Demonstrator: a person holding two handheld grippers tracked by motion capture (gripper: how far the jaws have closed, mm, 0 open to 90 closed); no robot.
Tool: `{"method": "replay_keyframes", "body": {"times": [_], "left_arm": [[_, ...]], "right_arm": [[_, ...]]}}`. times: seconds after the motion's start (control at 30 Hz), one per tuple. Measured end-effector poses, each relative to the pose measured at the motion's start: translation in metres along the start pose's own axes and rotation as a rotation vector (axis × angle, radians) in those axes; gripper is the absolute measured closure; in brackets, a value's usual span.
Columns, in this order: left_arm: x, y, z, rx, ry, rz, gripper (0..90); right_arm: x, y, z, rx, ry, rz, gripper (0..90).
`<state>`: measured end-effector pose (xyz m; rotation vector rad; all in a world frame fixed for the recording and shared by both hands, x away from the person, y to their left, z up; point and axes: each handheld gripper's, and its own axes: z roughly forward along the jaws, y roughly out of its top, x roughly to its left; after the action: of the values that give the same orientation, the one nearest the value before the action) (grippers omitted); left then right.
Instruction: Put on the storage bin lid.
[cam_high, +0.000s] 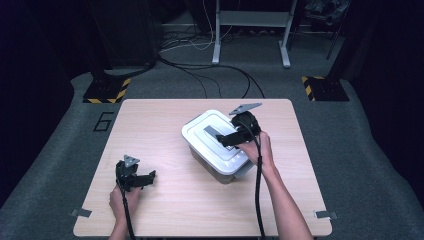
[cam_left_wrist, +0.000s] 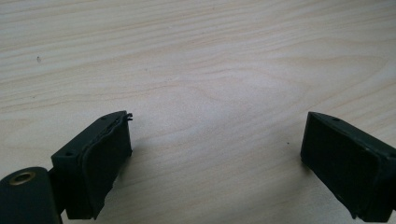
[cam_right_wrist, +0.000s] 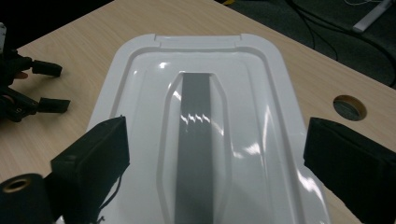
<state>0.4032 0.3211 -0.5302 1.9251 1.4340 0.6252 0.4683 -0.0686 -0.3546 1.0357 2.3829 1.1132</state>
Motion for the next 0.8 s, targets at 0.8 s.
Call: {"method": "replay_keyframes", "body": {"times": [0.8], "left_arm": [[0.0,0.0,0.0,0.001,0.002,0.0,8.0]], "right_arm": [[-0.05,-0.109,-0.079,-0.059,-0.193,0.123,0.0]]}}
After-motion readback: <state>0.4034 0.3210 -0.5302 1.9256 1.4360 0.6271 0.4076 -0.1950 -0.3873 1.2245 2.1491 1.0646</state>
